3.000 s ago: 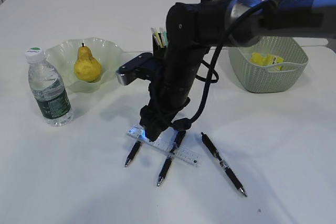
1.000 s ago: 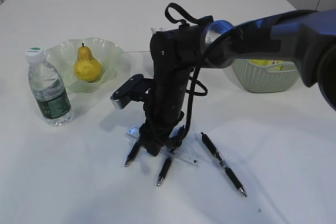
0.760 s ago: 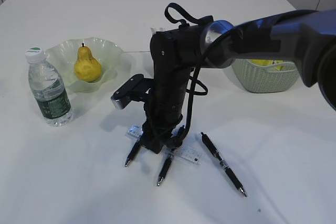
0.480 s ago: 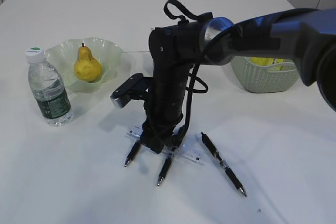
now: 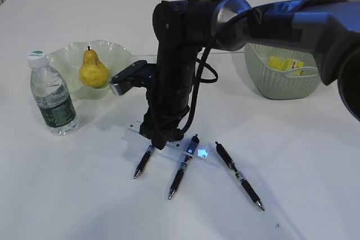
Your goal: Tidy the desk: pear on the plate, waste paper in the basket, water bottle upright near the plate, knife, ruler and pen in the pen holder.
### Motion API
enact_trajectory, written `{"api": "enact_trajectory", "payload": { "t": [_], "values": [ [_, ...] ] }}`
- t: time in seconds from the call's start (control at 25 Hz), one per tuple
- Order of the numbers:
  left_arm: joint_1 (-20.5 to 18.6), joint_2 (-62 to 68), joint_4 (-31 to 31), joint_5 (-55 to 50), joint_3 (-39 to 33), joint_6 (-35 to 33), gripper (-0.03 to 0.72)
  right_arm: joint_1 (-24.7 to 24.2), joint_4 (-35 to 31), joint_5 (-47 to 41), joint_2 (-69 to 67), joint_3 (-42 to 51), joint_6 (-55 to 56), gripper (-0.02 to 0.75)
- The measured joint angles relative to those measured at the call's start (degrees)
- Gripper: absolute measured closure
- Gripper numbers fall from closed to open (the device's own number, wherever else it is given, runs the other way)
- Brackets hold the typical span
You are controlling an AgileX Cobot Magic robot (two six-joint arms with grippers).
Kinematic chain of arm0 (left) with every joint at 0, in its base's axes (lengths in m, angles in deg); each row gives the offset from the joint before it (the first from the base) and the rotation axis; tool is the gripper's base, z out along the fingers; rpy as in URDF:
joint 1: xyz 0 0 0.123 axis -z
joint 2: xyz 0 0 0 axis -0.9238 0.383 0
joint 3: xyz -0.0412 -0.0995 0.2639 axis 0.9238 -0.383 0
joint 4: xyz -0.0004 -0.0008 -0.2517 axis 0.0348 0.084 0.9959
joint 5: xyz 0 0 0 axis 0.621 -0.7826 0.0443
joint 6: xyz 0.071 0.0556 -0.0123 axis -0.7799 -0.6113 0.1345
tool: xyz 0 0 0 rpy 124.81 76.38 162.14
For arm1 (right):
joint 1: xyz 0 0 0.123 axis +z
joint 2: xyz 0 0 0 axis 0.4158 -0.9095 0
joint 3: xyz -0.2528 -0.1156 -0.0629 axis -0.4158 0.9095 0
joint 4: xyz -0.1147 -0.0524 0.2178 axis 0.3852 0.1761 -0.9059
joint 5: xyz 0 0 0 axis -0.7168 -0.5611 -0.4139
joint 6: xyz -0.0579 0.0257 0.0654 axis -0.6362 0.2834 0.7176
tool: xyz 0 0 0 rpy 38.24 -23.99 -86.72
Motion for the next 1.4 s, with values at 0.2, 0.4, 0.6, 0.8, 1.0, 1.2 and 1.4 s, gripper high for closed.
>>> {"api": "enact_trajectory", "payload": {
  "t": [0.2,0.4,0.6,0.8,1.0,1.2,1.4],
  "values": [
    [0.00,0.00,0.00,0.00,0.00,0.00,0.357,0.00,0.00,0.00,-0.09,-4.72,0.65,0.454],
    [0.00,0.00,-0.10,0.00,0.00,0.00,0.357,-0.13,0.00,-0.36,-0.09,-9.43,4.67,0.456],
    [0.00,0.00,-0.47,0.00,0.00,0.00,0.357,-0.49,1.63,-0.58,-0.09,-13.63,10.00,0.456],
    [0.00,0.00,-0.71,0.00,0.00,0.00,0.358,-1.07,1.73,-0.63,-0.09,-14.50,13.98,0.456],
    [0.00,0.00,-2.27,0.00,0.00,0.00,0.357,-1.33,1.73,-0.72,0.26,-14.50,16.35,0.456],
    [0.00,0.00,-2.55,0.00,0.00,0.00,0.357,-2.21,1.85,4.20,2.51,-14.58,17.56,0.456],
    [0.00,0.00,-2.65,0.00,0.00,0.00,0.357,-4.07,2.90,9.88,3.32,-14.58,18.13,0.456]
  ]
}}
